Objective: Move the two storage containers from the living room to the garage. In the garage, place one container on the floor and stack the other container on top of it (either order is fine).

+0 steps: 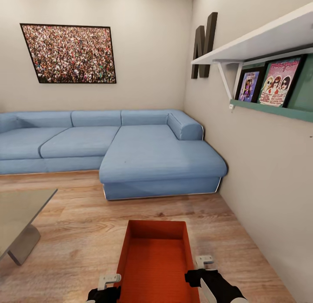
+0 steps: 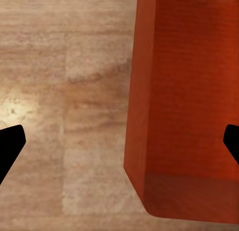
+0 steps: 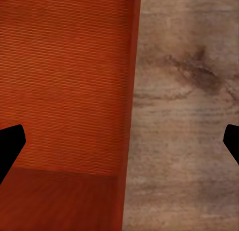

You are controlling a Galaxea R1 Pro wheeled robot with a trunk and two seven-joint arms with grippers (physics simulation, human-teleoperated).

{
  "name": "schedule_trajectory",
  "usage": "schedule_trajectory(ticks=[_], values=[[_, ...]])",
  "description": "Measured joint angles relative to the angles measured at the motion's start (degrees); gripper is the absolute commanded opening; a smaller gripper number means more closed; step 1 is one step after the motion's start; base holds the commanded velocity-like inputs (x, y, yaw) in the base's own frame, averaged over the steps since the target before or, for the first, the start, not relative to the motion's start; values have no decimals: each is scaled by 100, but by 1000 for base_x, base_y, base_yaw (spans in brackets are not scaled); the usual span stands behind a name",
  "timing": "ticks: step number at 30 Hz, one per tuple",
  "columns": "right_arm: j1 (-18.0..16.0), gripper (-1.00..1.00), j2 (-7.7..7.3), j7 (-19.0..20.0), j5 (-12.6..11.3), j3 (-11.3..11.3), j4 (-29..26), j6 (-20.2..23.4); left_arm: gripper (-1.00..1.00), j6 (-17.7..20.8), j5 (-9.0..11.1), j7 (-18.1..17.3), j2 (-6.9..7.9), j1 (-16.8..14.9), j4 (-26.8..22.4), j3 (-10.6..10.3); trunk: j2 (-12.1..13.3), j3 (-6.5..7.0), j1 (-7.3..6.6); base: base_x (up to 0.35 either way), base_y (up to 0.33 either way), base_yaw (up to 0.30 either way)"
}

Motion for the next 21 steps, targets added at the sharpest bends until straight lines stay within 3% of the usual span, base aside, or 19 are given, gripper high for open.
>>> schedule_trajectory(ticks=[10, 14, 21], values=[[-1, 100, 0, 0, 0, 2, 0, -2, 100, -22, 4, 0, -1, 0, 0, 39, -160, -72, 88, 0, 0, 0], [0, 100, 0, 0, 1, 8, 0, -2, 100, -23, 4, 0, -1, 0, 0, 46, -167, -160, 99, 0, 0, 0], [0, 100, 0, 0, 2, 16, 0, -8, 100, -24, 4, 0, -1, 0, 0, 48, -168, -182, 101, 0, 0, 0]])
